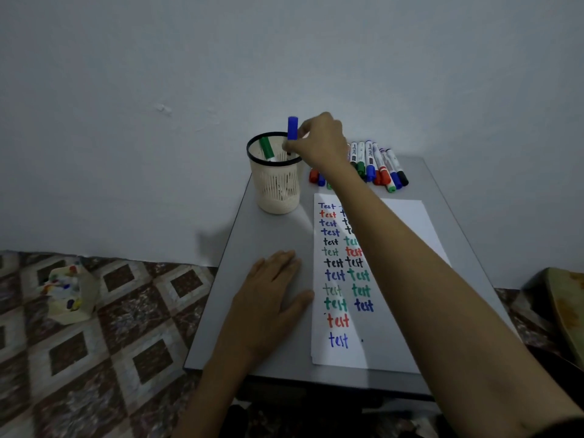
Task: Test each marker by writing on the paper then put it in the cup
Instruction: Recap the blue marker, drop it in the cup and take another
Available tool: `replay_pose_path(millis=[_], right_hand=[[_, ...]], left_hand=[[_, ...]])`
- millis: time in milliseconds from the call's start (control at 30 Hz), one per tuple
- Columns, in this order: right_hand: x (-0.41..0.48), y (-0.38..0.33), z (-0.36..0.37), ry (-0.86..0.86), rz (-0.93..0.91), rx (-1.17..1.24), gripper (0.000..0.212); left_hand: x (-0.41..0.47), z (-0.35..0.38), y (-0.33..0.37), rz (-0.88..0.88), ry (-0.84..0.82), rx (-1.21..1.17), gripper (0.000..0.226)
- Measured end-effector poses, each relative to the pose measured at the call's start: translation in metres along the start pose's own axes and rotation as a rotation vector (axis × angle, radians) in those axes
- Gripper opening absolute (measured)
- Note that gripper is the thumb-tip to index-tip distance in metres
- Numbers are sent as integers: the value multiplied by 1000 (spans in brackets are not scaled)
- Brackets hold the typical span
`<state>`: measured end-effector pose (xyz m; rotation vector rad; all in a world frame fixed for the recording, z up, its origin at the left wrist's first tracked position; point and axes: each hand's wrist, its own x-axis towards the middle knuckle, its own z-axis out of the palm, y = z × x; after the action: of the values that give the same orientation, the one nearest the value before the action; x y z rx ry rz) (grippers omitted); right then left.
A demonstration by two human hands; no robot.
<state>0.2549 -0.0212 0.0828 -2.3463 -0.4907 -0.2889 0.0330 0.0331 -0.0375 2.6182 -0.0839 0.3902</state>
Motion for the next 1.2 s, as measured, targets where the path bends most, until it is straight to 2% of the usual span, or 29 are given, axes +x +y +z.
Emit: replay_pose_path(millis=[167,367,600,700,833,967,1067,1200], right_hand=[[3,-1,2,-36,12,13,39],[1,0,-5,14,-6,60,32],[-1,-4,-1,167,-71,44,34],[-2,-11,2,66,-145,-12,30],[2,-23,16,-101,-86,-186,49],[7,-29,24,-91,-55,-226,53],[9,-32,25,-95,-49,-219,46],[13,-27,20,-51,6,-98,32]], left_hand=[[1,-2,2,-16,-2,2,77],[0,-4,5,-27,-17,-10,74],[0,-3,4,-41,-7,-20,78],[0,-4,6,-36,-3,-26,76],[0,-4,6,-32,-12,-21,78],[0,-3,4,-36,-19,-10,78],[0,-2,3,-40,-22,-17,78],[1,-2,2,-28,-23,-19,78]])
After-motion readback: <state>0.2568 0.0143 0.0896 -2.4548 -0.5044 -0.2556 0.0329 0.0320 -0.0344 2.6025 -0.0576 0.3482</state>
